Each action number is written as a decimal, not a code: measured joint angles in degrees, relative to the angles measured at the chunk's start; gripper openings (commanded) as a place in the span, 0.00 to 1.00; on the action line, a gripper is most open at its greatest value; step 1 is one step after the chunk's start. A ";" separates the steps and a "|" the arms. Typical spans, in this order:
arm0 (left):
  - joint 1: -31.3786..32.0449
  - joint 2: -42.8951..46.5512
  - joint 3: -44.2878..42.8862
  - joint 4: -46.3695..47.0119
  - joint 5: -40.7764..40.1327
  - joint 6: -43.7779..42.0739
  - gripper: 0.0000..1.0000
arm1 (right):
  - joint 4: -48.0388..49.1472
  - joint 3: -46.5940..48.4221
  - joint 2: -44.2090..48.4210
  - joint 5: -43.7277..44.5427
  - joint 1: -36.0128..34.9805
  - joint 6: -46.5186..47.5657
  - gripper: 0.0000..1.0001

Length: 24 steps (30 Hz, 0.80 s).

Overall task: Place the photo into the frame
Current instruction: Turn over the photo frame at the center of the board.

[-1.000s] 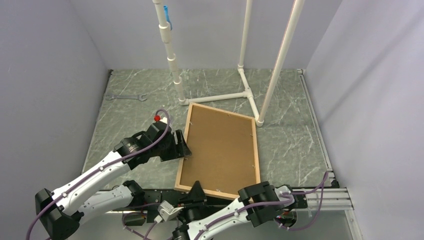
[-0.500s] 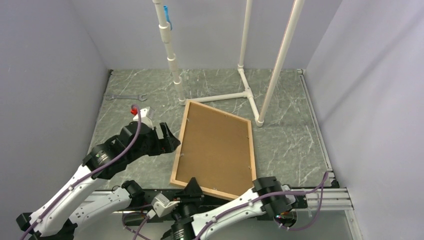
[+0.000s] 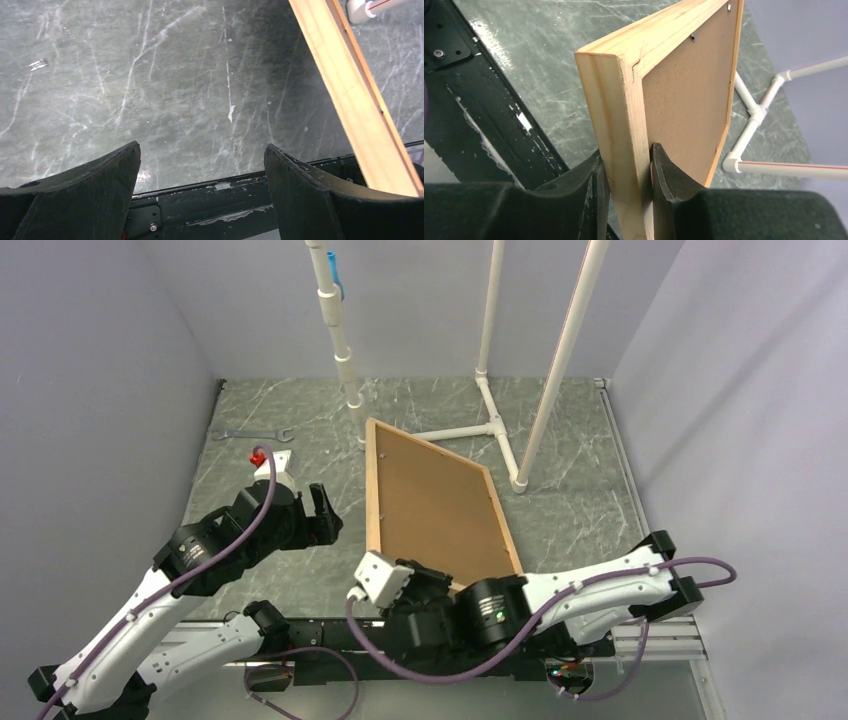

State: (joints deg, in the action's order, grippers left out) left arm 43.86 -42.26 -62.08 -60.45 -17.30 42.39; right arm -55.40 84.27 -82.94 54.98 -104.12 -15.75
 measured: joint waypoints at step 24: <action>0.00 1.20 -5.31 -7.61 -8.50 -1.27 0.94 | 21.55 -6.62 26.36 -31.67 9.84 6.60 0.00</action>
State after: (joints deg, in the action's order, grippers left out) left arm 43.86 -41.06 -67.40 -68.05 -25.80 41.12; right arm -33.85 77.65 -56.58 23.31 -94.28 -9.15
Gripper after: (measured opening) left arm 0.941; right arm 0.376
